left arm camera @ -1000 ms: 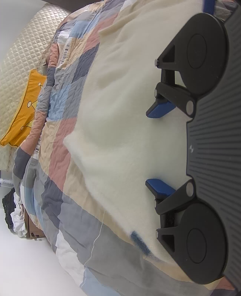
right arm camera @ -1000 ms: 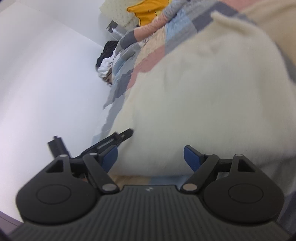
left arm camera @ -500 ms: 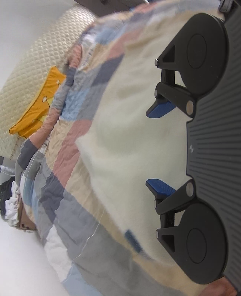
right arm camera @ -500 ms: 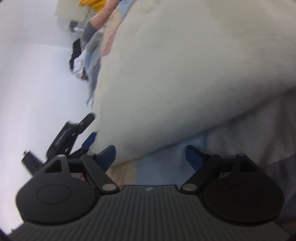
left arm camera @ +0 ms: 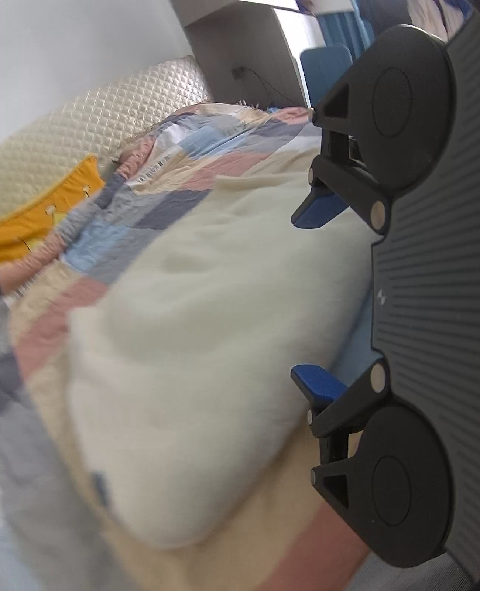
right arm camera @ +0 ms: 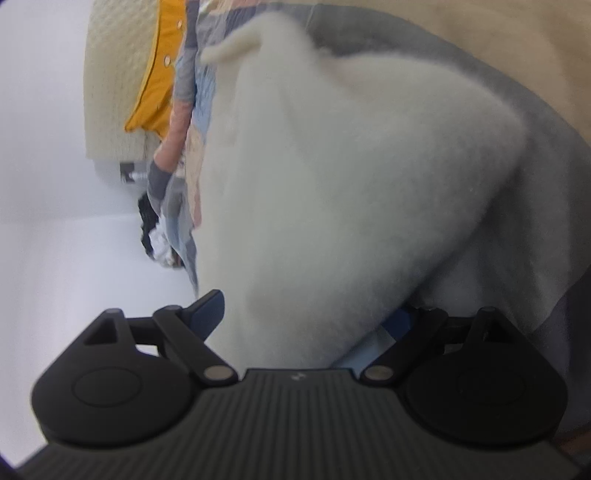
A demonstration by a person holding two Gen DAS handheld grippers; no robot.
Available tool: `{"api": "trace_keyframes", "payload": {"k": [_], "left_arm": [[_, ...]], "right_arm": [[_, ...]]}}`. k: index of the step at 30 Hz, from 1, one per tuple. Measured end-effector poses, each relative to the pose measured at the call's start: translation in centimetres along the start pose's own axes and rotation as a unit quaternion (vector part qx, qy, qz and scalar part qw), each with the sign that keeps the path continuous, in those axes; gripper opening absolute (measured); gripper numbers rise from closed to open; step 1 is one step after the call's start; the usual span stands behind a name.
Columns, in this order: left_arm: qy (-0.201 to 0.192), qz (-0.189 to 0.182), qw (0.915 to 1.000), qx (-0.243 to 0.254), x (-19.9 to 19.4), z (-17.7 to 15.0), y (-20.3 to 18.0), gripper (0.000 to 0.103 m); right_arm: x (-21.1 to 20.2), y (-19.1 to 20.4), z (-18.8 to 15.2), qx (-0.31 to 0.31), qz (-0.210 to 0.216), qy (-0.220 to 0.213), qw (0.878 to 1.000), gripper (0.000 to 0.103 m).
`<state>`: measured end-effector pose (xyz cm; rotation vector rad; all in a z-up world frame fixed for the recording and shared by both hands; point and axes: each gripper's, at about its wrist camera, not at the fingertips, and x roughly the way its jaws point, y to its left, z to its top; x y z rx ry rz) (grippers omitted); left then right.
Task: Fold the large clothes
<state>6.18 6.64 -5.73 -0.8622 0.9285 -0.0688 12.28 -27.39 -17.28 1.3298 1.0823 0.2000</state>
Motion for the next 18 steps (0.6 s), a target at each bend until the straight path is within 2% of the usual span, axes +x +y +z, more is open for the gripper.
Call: {"api": "trace_keyframes", "payload": {"k": [2, 8, 12, 16, 18], "left_arm": [[0.009, 0.003, 0.9997, -0.022, 0.9, -0.5, 0.8, 0.084], [0.027, 0.001, 0.9953, -0.093, 3.9, -1.2, 3.5, 0.084], [-0.005, -0.021, 0.9914, -0.129, 4.5, -1.0, 4.7, 0.084], [-0.031, -0.026, 0.9850, -0.168, 4.4, -0.4, 5.9, 0.084], [-0.047, -0.016, 0.9822, -0.181, 4.2, 0.0, 6.4, 0.084]], "right_arm": [[0.1, -0.3, 0.1, 0.019, 0.015, 0.000, 1.000, 0.093], [-0.3, 0.4, 0.1, 0.024, 0.067, -0.008, 0.997, 0.093], [-0.8, 0.8, 0.5, 0.030, 0.113, -0.013, 0.993, 0.093], [-0.7, 1.0, 0.9, 0.024, 0.123, -0.019, 0.992, 0.093], [-0.8, 0.8, 1.1, 0.029, 0.129, -0.021, 0.991, 0.093]]}}
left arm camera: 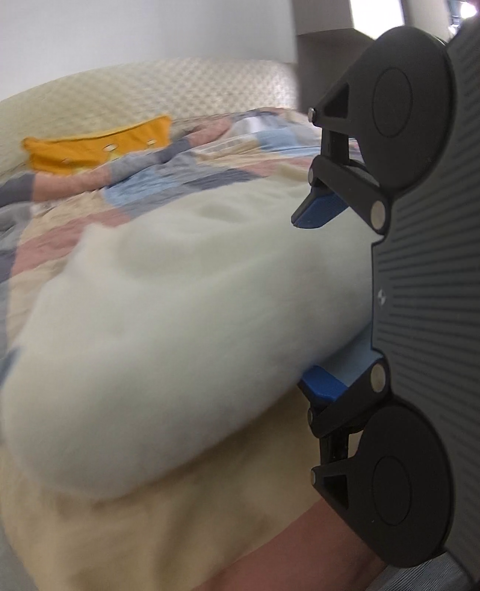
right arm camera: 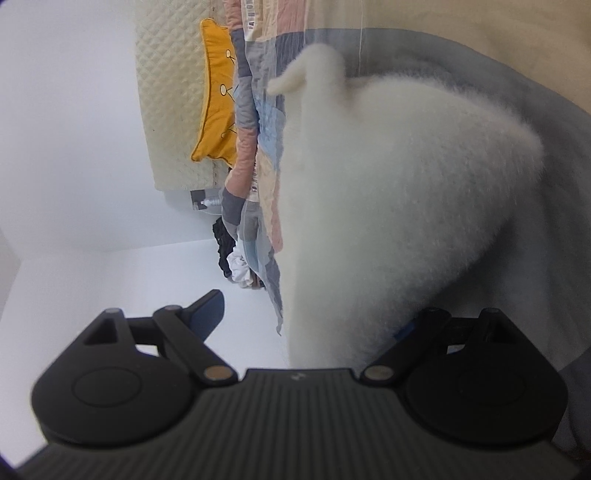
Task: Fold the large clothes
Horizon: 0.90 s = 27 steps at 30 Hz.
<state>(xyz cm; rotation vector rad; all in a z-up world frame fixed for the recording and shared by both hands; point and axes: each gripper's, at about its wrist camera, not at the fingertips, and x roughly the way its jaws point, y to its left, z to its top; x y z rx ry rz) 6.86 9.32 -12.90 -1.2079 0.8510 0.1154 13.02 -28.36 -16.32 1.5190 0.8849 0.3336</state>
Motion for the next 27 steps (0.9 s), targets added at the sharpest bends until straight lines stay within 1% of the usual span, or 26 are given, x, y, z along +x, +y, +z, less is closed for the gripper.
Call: {"api": "trace_keyframes", "payload": {"k": [4, 8, 10, 12, 14, 16, 17, 18, 19, 20, 21, 22, 23, 24, 25, 27], "left_arm": [[-0.032, 0.013, 0.9991, -0.023, -0.5, 1.4, 1.1, 0.084], [-0.065, 0.032, 0.9970, -0.027, -1.0, 2.6, 1.8, 0.083], [-0.073, 0.024, 0.9966, -0.029, -1.1, 3.0, 1.7, 0.083], [-0.076, 0.025, 0.9966, -0.021, -0.9, 3.2, 1.3, 0.083], [-0.076, 0.026, 0.9966, -0.017, -0.6, 3.2, 1.3, 0.083], [-0.078, 0.026, 0.9966, -0.012, -0.2, 3.4, 1.3, 0.083], [-0.080, 0.027, 0.9964, -0.007, -0.2, 3.3, 1.3, 0.082], [-0.081, 0.028, 0.9963, -0.002, -0.2, 3.3, 1.3, 0.079], [-0.083, 0.028, 0.9962, 0.001, -0.3, 3.3, 1.2, 0.078], [-0.086, 0.026, 0.9960, 0.003, -0.3, 3.2, 1.2, 0.073], [-0.088, 0.025, 0.9957, 0.007, -0.5, 3.2, 1.1, 0.063], [-0.092, 0.026, 0.9954, 0.014, -0.8, 3.1, 0.9, 0.059], [-0.094, 0.024, 0.9951, 0.021, -1.1, 3.1, 0.6, 0.051], [-0.096, 0.021, 0.9948, 0.027, -1.3, 3.2, 0.3, 0.045], [-0.098, 0.018, 0.9946, 0.031, -1.7, 3.1, 0.1, 0.043], [-0.104, 0.013, 0.9933, 0.049, -2.4, 3.0, -0.8, 0.036]], "right_arm": [[0.4, -0.1, 0.3, 0.007, 0.001, -0.008, 1.000, 0.093], [0.3, -0.2, 0.3, 0.007, -0.024, -0.032, 0.999, 0.093], [0.4, -0.1, 0.3, -0.011, -0.050, -0.041, 0.998, 0.093], [0.8, -0.1, 0.2, -0.034, -0.080, -0.051, 0.995, 0.093], [1.4, -0.4, 0.3, -0.043, -0.103, -0.053, 0.992, 0.092], [1.8, -0.5, 0.4, -0.058, -0.117, -0.059, 0.990, 0.082], [1.8, -0.6, 0.5, -0.066, -0.126, -0.061, 0.988, 0.080], [1.9, -0.6, 0.4, -0.072, -0.133, -0.063, 0.986, 0.074], [1.9, -0.5, 0.3, -0.079, -0.140, -0.066, 0.985, 0.072], [1.8, -0.4, 0.2, -0.087, -0.146, -0.069, 0.983, 0.067], [1.8, -0.3, 0.1, -0.094, -0.150, -0.073, 0.982, 0.062], [1.7, -0.1, 0.0, -0.104, -0.152, -0.076, 0.980, 0.058], [1.6, 0.2, -0.1, -0.114, -0.153, -0.078, 0.979, 0.056], [1.6, 0.5, -0.1, -0.123, -0.152, -0.080, 0.977, 0.051], [1.5, 0.7, -0.2, -0.132, -0.149, -0.081, 0.977, 0.048], [1.1, 1.3, -0.2, -0.145, -0.139, -0.085, 0.976, 0.044]]}}
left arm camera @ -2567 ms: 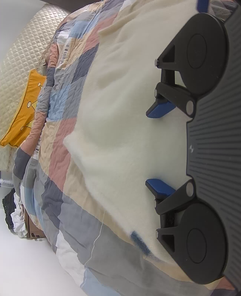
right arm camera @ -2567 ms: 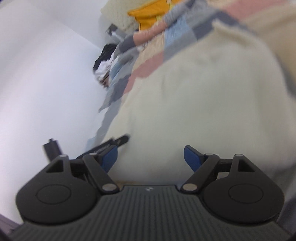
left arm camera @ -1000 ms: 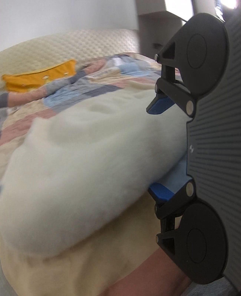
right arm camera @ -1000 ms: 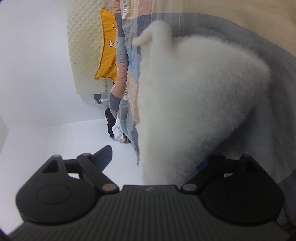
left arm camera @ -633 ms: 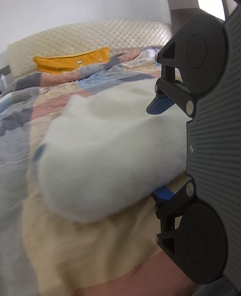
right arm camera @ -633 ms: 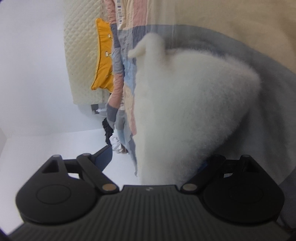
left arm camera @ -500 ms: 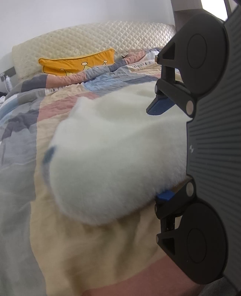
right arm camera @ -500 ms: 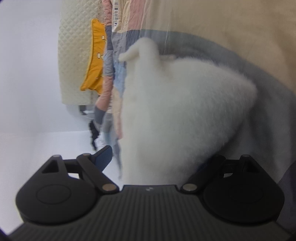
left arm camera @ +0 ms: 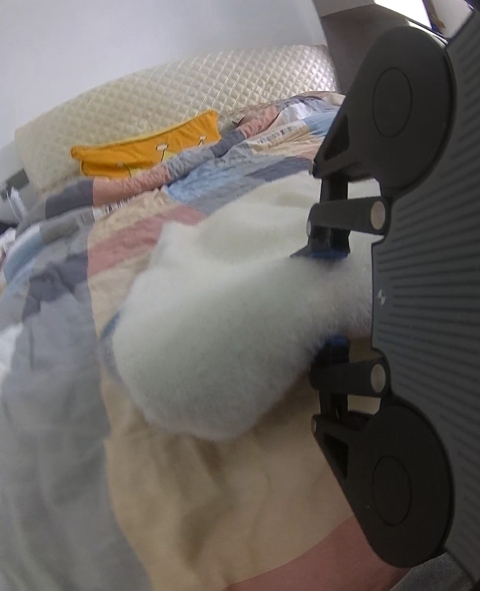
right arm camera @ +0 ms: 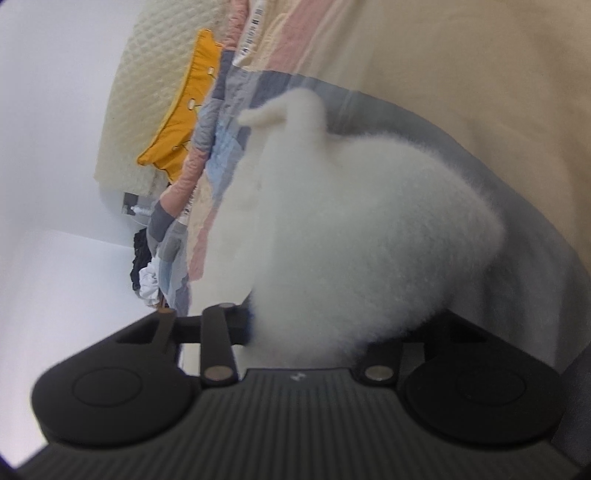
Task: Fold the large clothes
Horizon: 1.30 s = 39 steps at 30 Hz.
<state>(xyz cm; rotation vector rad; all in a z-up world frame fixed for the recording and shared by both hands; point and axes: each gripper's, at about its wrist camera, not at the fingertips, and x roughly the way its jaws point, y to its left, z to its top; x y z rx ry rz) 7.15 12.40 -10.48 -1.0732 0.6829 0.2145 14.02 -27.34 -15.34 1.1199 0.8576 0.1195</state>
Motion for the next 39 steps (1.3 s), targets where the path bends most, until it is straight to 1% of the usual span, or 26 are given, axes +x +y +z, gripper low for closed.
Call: {"api": "trace_keyframes", "payload": {"k": [5, 7, 8, 11, 14, 18, 22, 26, 29, 32, 33, 34, 35, 37, 39], "left_arm": [[-0.010, -0.031, 0.9988, 0.037, -2.9, 0.2, -2.1, 0.033], [-0.005, -0.049, 0.9965, 0.067, -4.3, 0.5, -3.3, 0.032], [-0.004, -0.055, 0.9952, 0.081, -5.1, 0.8, -3.9, 0.032], [0.003, -0.068, 0.9932, 0.094, -7.4, 1.7, -5.3, 0.032], [0.000, -0.076, 0.9904, 0.116, -9.8, 2.0, -6.3, 0.032], [0.012, -0.084, 0.9894, 0.118, -12.3, 1.6, -5.6, 0.033], [0.029, -0.080, 0.9904, 0.109, -13.9, 0.2, -3.3, 0.033], [0.042, -0.075, 0.9924, 0.088, -13.4, -0.5, -1.4, 0.035], [0.048, -0.077, 0.9923, 0.084, -12.8, -0.6, -0.9, 0.043], [0.046, -0.084, 0.9917, 0.086, -12.5, -0.2, -1.4, 0.045], [0.043, -0.088, 0.9913, 0.087, -12.5, 0.1, -1.6, 0.047], [0.041, -0.093, 0.9908, 0.089, -12.4, 0.3, -2.2, 0.047], [0.038, -0.099, 0.9901, 0.092, -12.3, 0.6, -2.7, 0.049], [0.032, -0.107, 0.9888, 0.099, -11.7, 1.0, -3.5, 0.050], [0.028, -0.107, 0.9883, 0.104, -10.9, 1.5, -4.5, 0.051]], "right_arm": [[-1.8, 1.7, 0.4, -0.024, 0.025, -0.019, 0.999, 0.041], [-2.7, 2.6, 0.6, -0.030, 0.034, -0.027, 0.999, 0.040], [-3.1, 3.1, 0.7, -0.033, 0.033, -0.029, 0.998, 0.040], [-4.6, 4.8, 1.1, -0.042, 0.039, -0.028, 0.998, 0.040], [-6.3, 6.4, 0.8, -0.053, 0.048, -0.025, 0.997, 0.040], [-8.5, 7.3, -0.2, -0.070, 0.052, -0.016, 0.996, 0.041], [-10.4, 5.9, -1.4, -0.070, 0.048, -0.006, 0.996, 0.041], [-10.9, 4.9, -2.5, -0.086, 0.026, 0.008, 0.996, 0.042], [-10.3, 4.6, -2.6, -0.087, 0.009, 0.018, 0.996, 0.044], [-9.8, 4.6, -2.2, -0.076, 0.008, 0.025, 0.997, 0.048], [-9.8, 4.8, -2.1, -0.071, 0.014, 0.026, 0.997, 0.051], [-9.8, 4.9, -1.8, -0.066, 0.023, 0.027, 0.997, 0.056], [-9.9, 5.1, -1.6, -0.061, 0.034, 0.027, 0.997, 0.059], [-10.1, 5.7, -1.0, -0.056, 0.053, 0.024, 0.997, 0.068], [-9.9, 6.2, -0.3, -0.050, 0.068, 0.019, 0.996, 0.072]]}}
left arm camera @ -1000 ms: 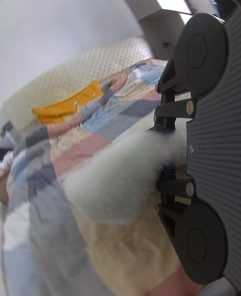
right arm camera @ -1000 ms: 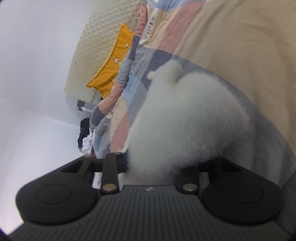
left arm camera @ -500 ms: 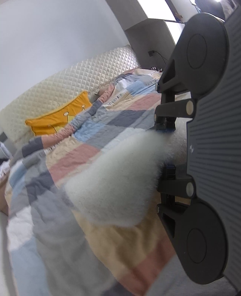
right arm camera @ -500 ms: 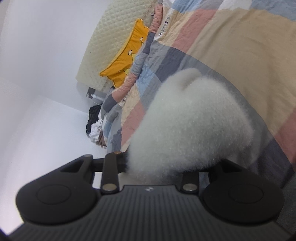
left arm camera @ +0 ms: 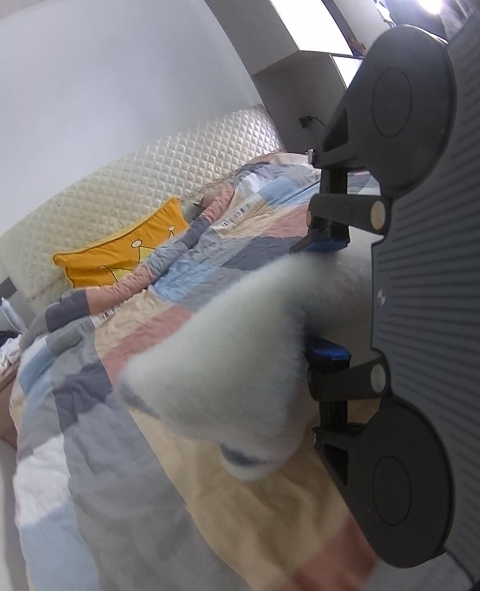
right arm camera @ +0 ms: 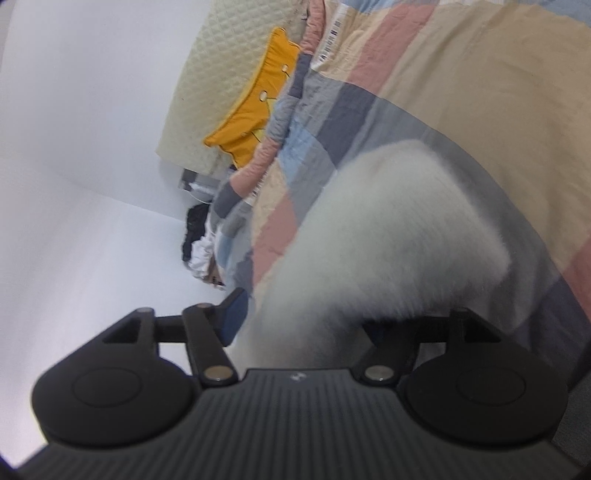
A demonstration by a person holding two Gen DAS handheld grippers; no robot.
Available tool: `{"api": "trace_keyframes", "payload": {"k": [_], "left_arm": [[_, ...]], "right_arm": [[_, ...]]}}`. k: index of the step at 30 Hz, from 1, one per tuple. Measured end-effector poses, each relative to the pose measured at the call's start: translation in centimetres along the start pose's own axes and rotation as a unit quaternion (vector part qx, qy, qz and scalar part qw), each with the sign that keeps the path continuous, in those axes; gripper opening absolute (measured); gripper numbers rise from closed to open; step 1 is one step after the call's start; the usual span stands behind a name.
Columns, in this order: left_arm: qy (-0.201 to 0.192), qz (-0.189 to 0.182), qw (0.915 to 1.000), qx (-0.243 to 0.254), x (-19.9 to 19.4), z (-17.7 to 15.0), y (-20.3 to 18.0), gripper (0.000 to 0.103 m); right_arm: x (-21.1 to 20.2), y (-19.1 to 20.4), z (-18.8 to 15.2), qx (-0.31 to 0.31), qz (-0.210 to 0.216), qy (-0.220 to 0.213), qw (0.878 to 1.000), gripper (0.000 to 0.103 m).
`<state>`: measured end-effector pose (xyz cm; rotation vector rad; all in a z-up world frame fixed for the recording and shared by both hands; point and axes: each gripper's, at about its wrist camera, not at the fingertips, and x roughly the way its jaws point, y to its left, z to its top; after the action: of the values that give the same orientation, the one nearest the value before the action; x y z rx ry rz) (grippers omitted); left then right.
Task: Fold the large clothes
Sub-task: 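Lay the folded edge down and open both grippers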
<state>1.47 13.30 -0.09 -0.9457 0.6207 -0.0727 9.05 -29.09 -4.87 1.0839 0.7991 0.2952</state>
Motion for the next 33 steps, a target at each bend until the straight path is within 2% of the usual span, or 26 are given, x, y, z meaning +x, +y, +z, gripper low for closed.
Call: {"api": "trace_keyframes", "payload": {"k": [5, 10, 15, 19, 24, 28, 31, 33], "left_arm": [[-0.008, 0.004, 0.9999, 0.007, 3.5, 2.0, -1.5, 0.054], [-0.008, 0.020, 0.9996, 0.019, 7.6, 4.1, -2.3, 0.056], [-0.016, 0.067, 0.9953, 0.068, 12.4, 5.4, -3.2, 0.056], [-0.017, 0.094, 0.9904, 0.100, 16.6, 6.3, -2.4, 0.056], [-0.005, 0.121, 0.9760, 0.181, 21.0, 6.9, -1.6, 0.057], [0.014, 0.135, 0.9543, 0.266, 24.0, 5.5, -1.5, 0.057], [0.023, 0.148, 0.9431, 0.297, 26.1, 4.6, -1.1, 0.058], [0.023, 0.153, 0.9397, 0.305, 26.8, 4.5, -0.9, 0.058]], "right_arm": [[1.9, 0.4, 1.8, 0.008, -0.001, -0.001, 1.000, 0.073], [4.4, 0.8, 3.7, 0.003, -0.001, 0.004, 1.000, 0.078], [7.2, 0.8, 5.6, -0.012, -0.011, -0.003, 1.000, 0.077], [9.7, 0.3, 7.1, -0.022, -0.028, -0.010, 0.999, 0.077], [12.9, -0.7, 8.7, -0.082, -0.072, -0.014, 0.994, 0.074], [15.0, -0.3, 9.2, -0.147, -0.087, -0.014, 0.985, 0.077], [16.6, 0.3, 9.1, -0.189, -0.094, -0.003, 0.977, 0.077], [17.7, 0.4, 8.9, -0.223, -0.108, 0.006, 0.969, 0.075]]}}
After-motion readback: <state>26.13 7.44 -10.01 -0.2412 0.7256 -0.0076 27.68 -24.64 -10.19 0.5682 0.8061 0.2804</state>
